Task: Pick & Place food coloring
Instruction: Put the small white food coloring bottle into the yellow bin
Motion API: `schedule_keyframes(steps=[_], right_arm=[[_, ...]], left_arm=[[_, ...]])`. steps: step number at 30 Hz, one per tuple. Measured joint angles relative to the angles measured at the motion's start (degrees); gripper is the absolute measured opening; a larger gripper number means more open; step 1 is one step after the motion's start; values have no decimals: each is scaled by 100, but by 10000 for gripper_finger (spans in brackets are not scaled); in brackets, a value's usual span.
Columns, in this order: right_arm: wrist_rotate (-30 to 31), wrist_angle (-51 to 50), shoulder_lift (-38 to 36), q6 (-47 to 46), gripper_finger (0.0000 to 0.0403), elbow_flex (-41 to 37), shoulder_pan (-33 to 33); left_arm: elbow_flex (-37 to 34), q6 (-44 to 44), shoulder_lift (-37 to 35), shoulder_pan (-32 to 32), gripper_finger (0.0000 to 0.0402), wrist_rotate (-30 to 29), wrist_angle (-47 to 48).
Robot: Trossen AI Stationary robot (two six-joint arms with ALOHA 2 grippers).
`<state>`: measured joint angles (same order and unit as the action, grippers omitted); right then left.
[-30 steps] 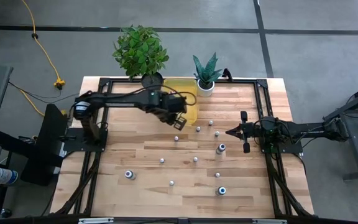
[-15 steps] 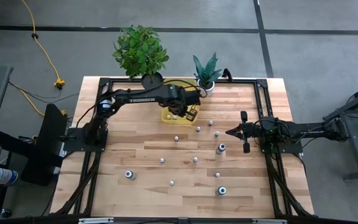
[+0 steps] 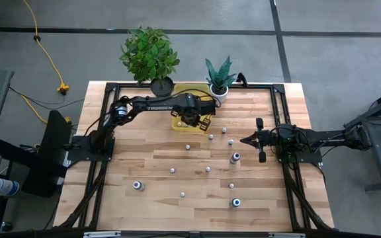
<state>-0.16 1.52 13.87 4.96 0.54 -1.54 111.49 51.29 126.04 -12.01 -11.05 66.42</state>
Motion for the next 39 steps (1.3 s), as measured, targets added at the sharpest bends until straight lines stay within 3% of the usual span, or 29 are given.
schedule_keyframes(steps=[39], right_arm=[[-2,0,0,0,0,0,0]], left_arm=[[-247,-304,-9,-37,44,264,-49]])
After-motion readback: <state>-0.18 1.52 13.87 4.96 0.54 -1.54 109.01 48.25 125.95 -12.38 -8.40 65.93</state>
